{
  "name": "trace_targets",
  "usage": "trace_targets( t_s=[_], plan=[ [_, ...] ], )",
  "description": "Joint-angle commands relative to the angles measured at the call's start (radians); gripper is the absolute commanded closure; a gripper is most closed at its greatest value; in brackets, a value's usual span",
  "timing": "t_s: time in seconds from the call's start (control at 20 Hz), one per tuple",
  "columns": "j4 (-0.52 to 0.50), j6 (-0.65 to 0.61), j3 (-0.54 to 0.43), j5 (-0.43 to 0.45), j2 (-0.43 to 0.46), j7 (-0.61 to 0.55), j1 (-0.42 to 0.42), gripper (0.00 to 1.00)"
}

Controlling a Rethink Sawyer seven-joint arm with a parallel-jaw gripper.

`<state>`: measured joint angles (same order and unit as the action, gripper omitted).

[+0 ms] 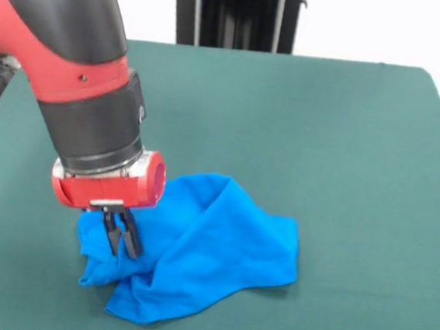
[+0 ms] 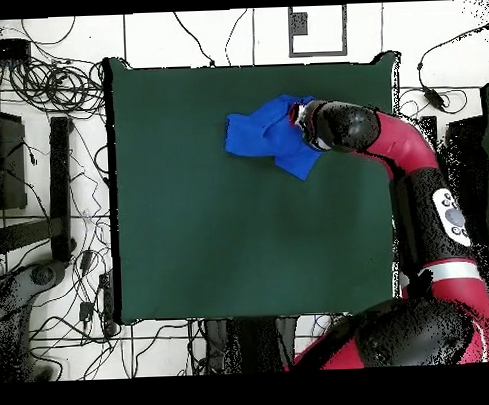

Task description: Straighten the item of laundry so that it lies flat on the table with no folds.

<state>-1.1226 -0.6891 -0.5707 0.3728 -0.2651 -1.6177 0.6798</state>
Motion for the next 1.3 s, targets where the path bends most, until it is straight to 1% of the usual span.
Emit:
trace_targets(
  t_s=[0.05, 0.3, 0.5, 0.7, 0.8, 1.3],
  plan=[
    [-0.167, -0.003, -0.019, 0.030, -0.114, 0.072, -0.027, 1.00],
    [-0.201, -0.027, -0.010, 0.019, -0.161, 0.048, -0.026, 1.00],
    [-0.249, -0.013, 0.005, 0.015, -0.204, 0.009, -0.029, 1.00],
    [-0.269, -0.005, 0.016, 0.012, -0.224, -0.014, -0.035, 1.00],
    [-0.294, -0.002, 0.025, 0.008, -0.251, -0.037, -0.039, 1.00],
    [-0.514, 0.008, 0.102, -0.054, -0.499, -0.213, -0.079, 1.00]
  ],
)
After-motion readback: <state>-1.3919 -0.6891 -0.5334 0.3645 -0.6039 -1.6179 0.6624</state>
